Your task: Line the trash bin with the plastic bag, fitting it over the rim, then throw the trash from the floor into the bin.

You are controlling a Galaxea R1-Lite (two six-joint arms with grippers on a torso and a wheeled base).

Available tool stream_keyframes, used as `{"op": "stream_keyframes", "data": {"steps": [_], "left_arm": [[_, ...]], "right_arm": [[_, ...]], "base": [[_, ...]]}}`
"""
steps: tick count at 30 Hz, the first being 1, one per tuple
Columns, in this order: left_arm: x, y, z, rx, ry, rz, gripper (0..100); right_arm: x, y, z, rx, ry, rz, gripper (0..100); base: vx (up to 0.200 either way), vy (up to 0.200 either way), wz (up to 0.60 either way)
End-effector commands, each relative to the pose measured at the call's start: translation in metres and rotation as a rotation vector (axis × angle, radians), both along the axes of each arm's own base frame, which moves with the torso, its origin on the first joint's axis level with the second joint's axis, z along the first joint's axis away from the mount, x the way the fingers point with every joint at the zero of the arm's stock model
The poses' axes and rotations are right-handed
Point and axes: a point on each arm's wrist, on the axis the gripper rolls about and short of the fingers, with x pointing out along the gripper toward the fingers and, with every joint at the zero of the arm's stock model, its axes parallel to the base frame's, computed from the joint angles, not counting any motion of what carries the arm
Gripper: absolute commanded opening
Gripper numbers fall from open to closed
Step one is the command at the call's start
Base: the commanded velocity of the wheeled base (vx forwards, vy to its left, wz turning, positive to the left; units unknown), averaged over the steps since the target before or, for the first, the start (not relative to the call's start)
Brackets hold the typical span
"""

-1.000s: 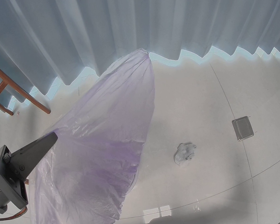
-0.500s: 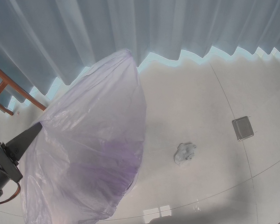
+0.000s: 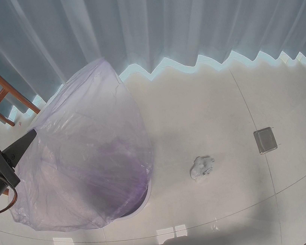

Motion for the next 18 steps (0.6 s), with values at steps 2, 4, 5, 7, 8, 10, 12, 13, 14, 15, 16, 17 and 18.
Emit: {"op": "stream_keyframes", "data": {"steps": [2, 4, 5, 7, 8, 10, 12, 13, 14, 15, 16, 17, 18], "left_arm": [[-0.006, 0.003, 0.004, 0.016, -0.022, 0.017, 0], [-0.02, 0.004, 0.013, 0.018, -0.068, 0.01, 0], [-0.022, 0.004, 0.014, 0.018, -0.068, 0.006, 0], [-0.033, 0.0, 0.011, 0.027, -0.018, -0.048, 0], [-0.037, -0.001, 0.01, 0.031, 0.002, -0.067, 0], [-0.042, -0.003, 0.008, 0.041, 0.044, -0.093, 0], [-0.043, -0.004, 0.004, 0.052, 0.086, -0.099, 0], [-0.041, -0.004, 0.002, 0.056, 0.104, -0.1, 0], [-0.041, -0.004, 0.0, 0.058, 0.114, -0.102, 0], [-0.04, -0.004, -0.002, 0.061, 0.123, -0.104, 0], [-0.038, -0.005, -0.003, 0.062, 0.131, -0.104, 0], [-0.038, -0.005, -0.003, 0.062, 0.131, -0.104, 0], [-0.032, -0.007, -0.006, 0.068, 0.153, -0.104, 0]], "right_arm": [[0.0, 0.0, -0.005, 0.0, 0.0, 0.0, 0], [0.0, 0.0, -0.005, 0.0, 0.0, 0.0, 0], [0.0, 0.0, -0.005, 0.0, 0.0, 0.0, 0], [0.0, 0.0, -0.005, 0.0, 0.0, 0.0, 0], [0.0, 0.0, -0.005, 0.0, 0.0, 0.0, 0], [0.0, 0.0, -0.005, 0.0, 0.0, 0.0, 0], [0.0, 0.0, -0.005, 0.0, 0.0, 0.0, 0], [0.0, 0.0, -0.005, 0.0, 0.0, 0.0, 0], [0.0, 0.0, -0.005, 0.0, 0.0, 0.0, 0], [0.0, 0.0, -0.005, 0.0, 0.0, 0.0, 0], [0.0, 0.0, -0.005, 0.0, 0.0, 0.0, 0], [0.0, 0.0, -0.005, 0.0, 0.0, 0.0, 0], [0.0, 0.0, -0.005, 0.0, 0.0, 0.0, 0]], "base": [[0.0, 0.0, 0.0], [0.0, 0.0, 0.0], [0.0, 0.0, 0.0], [0.0, 0.0, 0.0], [0.0, 0.0, 0.0], [0.0, 0.0, 0.0], [0.0, 0.0, 0.0], [0.0, 0.0, 0.0], [0.0, 0.0, 0.0], [0.0, 0.0, 0.0], [0.0, 0.0, 0.0], [0.0, 0.0, 0.0], [0.0, 0.0, 0.0]]}}
